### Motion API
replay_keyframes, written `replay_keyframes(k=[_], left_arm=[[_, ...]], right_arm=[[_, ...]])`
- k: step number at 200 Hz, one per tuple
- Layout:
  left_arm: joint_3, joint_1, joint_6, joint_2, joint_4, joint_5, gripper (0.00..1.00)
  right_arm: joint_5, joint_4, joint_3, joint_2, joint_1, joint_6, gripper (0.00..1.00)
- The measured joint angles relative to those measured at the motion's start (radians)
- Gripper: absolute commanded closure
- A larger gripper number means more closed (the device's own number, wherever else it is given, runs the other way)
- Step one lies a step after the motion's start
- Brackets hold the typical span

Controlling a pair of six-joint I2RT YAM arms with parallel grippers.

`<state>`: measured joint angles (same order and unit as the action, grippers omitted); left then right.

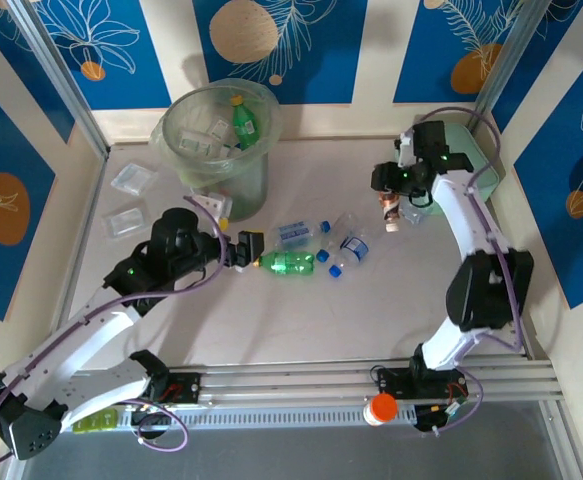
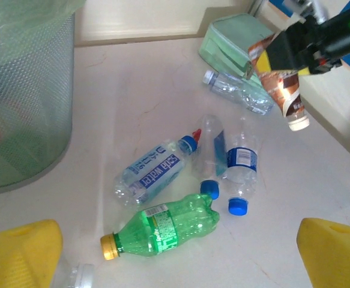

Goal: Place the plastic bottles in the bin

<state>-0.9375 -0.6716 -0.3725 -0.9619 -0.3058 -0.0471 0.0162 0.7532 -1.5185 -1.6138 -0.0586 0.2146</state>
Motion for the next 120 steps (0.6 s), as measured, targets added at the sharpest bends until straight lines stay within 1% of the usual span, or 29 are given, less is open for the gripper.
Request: replay_keyframes(k=[36,61,97,120], left_arm=[[-0.095,-0.008,-0.092,-0.111,0.038,-0.179,0.0],[-0.136,-0.053,-0.133,-0.202,0.084,-0.29,0.01],[-0.203,-0.13,-0.169,-0.317,0.161,-0.415,0.01],[-0.24,-0.159,-0.177,-0.366,0.214,-0.481,0.01]], right_arm=[[-0.153,-0.103,0.12,0.266,-0.041,0.161,0.5],[-0.245,-0.19,0.209,0.42,-0.095,0.306,0.5],[-0.284,-0.287,0.296,0.539,-0.219,0.457,0.5],[-0.291,-0.327,0.32,0.573,-0.254,0.525,0.49]])
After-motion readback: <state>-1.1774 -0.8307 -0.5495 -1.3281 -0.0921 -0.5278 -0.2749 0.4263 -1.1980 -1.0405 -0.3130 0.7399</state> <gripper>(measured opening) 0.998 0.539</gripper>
